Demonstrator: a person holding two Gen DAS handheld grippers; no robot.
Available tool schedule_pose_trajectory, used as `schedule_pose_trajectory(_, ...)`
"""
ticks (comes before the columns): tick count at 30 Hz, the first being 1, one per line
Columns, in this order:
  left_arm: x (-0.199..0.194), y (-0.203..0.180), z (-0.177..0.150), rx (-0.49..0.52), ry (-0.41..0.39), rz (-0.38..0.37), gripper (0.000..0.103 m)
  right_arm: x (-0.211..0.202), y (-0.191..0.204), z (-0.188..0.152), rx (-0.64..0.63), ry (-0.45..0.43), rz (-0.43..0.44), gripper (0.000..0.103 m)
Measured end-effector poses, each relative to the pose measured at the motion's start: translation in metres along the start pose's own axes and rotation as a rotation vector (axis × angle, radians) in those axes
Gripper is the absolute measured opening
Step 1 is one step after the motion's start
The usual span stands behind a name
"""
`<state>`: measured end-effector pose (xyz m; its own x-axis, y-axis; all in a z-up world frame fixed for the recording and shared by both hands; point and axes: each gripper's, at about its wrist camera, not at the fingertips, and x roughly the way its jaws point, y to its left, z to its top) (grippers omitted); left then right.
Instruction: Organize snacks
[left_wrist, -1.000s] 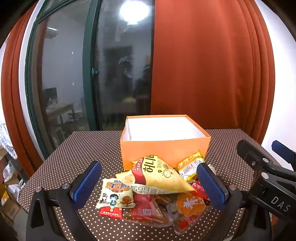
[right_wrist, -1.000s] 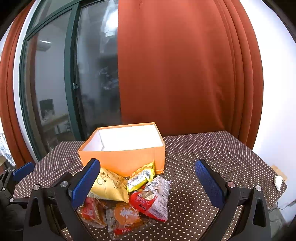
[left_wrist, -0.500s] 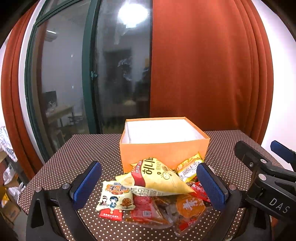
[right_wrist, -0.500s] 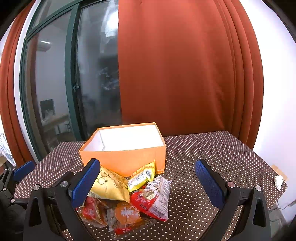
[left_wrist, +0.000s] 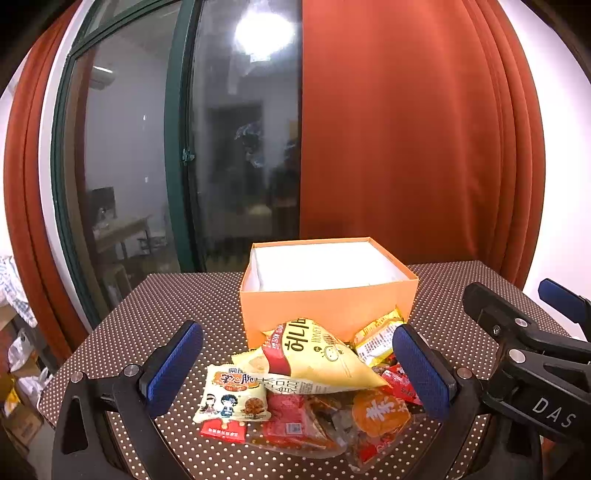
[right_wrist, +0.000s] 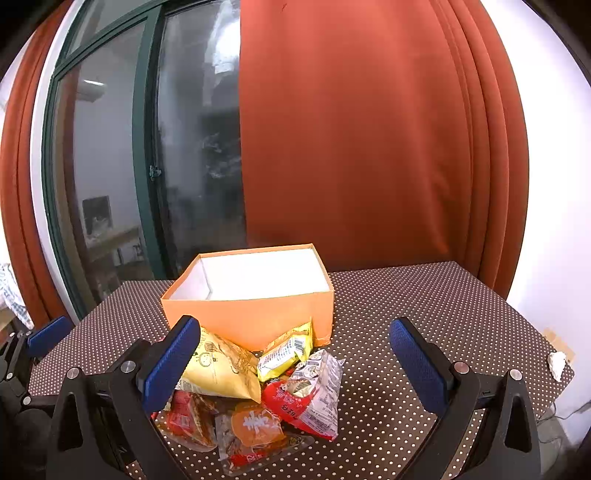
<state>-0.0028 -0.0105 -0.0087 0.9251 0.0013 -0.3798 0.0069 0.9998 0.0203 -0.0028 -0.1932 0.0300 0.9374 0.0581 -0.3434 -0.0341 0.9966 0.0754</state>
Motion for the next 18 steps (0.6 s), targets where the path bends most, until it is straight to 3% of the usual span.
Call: schedule_pose_trajectory(18, 0.0008, 0.0019, 0.0011, -0.006, -0.003, -0.024, 0.102, 0.0027, -0.0002, 0.0005, 0.003, -0.004, 0.005, 0.103)
